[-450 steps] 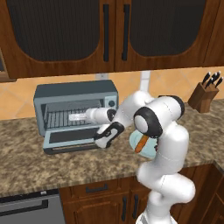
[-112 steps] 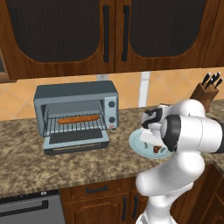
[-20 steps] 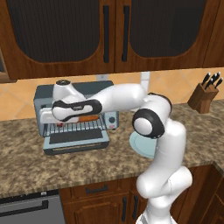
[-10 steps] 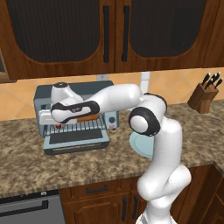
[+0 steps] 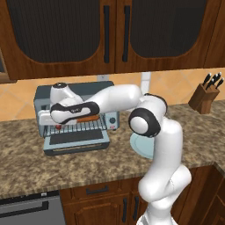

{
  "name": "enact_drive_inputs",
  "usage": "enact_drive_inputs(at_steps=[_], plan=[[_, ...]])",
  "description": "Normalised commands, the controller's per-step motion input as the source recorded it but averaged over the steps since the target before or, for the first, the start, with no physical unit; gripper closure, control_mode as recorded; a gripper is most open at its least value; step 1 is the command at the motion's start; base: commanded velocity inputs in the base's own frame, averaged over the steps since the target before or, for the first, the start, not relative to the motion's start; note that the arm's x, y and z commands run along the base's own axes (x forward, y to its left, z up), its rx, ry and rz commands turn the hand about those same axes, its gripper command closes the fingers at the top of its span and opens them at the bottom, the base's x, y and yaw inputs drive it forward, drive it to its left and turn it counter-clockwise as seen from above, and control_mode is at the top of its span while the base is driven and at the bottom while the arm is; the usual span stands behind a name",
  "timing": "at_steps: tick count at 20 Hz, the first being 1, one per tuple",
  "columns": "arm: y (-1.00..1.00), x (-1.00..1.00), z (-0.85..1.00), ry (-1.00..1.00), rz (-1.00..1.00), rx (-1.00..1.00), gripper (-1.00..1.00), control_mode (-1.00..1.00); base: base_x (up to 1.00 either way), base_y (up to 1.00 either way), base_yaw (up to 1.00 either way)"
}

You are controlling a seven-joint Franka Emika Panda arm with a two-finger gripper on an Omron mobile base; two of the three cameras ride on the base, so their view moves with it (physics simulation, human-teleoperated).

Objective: Pick up the kebab skewer and baguette bread, and place them inside the toaster oven. Close the toaster oven door and start by setting the timer.

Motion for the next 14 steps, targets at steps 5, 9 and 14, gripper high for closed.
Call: enact_drive_inputs(at_steps=[5,9,14], plan=[[-0.07,0.0,0.04,-0.04,-0.02,0.0,-1.0,-1.0,0.0,0.0,0.0],[-0.17,-0.14,0.41,-0.03,-0.02,0.01,-1.0,-1.0,0.0,0.0,0.0],[-0.4,-0.83,0.66,-0.14,-0.02,0.07,-1.0,-1.0,0.0,0.0,0.0]])
